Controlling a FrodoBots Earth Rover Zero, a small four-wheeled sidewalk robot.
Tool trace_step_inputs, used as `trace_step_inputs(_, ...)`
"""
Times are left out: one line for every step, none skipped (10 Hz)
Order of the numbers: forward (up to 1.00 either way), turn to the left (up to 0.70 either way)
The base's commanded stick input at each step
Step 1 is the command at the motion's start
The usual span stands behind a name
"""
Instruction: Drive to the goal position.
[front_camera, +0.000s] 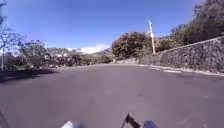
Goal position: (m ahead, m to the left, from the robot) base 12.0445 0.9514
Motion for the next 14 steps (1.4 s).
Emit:
trace_step_inputs(0.85,0.00)
trace_step_inputs(0.85,0.00)
trace_step_inputs(0.85,0.00)
trace_step_inputs(0.85,0.00)
trace_step_inputs(0.85,0.00)
trace_step_inputs(0.85,0.00)
trace_step_inputs(0.85,0.00)
trace_step_inputs(0.85,0.00)
trace_step_inputs(0.85,0.00)
trace_step_inputs(0.85,0.00)
trace_step_inputs(0.85,0.00)
trace_step_inputs(0.85,0.00)
trace_step_inputs(0.85,0.00)
trace_step_inputs(0.85,0.00)
